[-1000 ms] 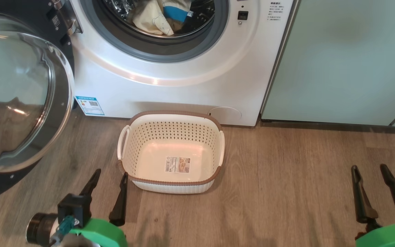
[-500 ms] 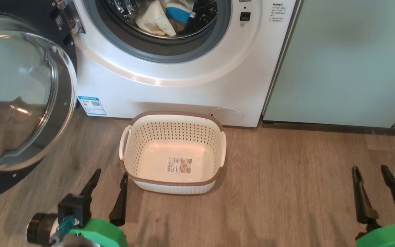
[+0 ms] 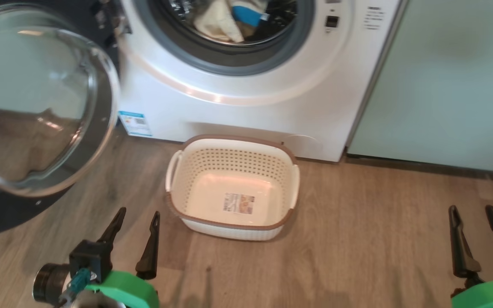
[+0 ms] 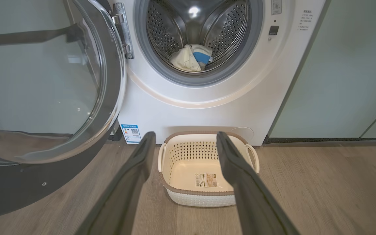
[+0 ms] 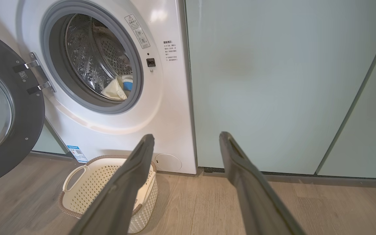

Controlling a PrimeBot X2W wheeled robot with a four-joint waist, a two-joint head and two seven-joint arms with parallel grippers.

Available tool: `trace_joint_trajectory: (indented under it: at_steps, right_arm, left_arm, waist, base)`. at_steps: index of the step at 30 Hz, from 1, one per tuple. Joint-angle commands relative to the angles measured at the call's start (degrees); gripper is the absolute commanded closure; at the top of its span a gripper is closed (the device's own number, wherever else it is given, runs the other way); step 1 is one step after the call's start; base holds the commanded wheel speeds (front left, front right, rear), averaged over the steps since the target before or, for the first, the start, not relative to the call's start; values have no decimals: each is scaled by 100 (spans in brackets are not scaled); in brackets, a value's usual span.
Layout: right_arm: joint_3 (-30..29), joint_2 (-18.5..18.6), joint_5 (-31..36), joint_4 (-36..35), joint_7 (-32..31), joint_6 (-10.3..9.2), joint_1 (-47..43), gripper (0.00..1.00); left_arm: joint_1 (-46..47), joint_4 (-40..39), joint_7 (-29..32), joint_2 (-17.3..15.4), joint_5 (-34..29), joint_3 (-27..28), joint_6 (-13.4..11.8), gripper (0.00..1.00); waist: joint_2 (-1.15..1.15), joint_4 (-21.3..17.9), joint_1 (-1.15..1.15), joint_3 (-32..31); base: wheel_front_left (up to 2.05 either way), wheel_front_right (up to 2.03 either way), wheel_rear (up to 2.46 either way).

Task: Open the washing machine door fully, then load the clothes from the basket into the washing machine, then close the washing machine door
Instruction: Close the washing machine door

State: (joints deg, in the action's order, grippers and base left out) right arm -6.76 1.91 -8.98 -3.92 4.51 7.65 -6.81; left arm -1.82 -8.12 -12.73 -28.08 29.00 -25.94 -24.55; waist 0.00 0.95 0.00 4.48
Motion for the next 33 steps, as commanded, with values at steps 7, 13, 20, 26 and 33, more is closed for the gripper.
trace_joint_trajectory:
  at_steps: [7,13,20,26,33]
  right_arm:
    - [87,97,57,-218,-27,-16,37,0]
    - [128,97,42,-204,-54,-16,-27,0]
    - [201,97,-2,-176,-55,-16,-57,0]
    - [308,97,-9,-163,-75,-16,-21,0]
    - [343,97,18,-154,-84,-16,45,0]
  left_arm:
    - [282,-120,-102,-165,13,319,-579,0]
    - [143,-107,-128,-173,98,468,-653,0]
    - [65,-141,-135,-238,119,555,-698,0]
    - [-13,-209,-144,-248,150,627,-750,0]
    - [-83,-258,-168,-224,172,703,-761,0]
  waist:
    - [0,619,0,-117]
    - [0,1218,0,-281]
    - [0,1754,0,-391]
    - [0,2034,0,-364]
    - [0,2153,0,-282]
  base:
    - [0,0,0]
    - [0,0,0]
    - [0,0,0]
    - [0,0,0]
    - [0,0,0]
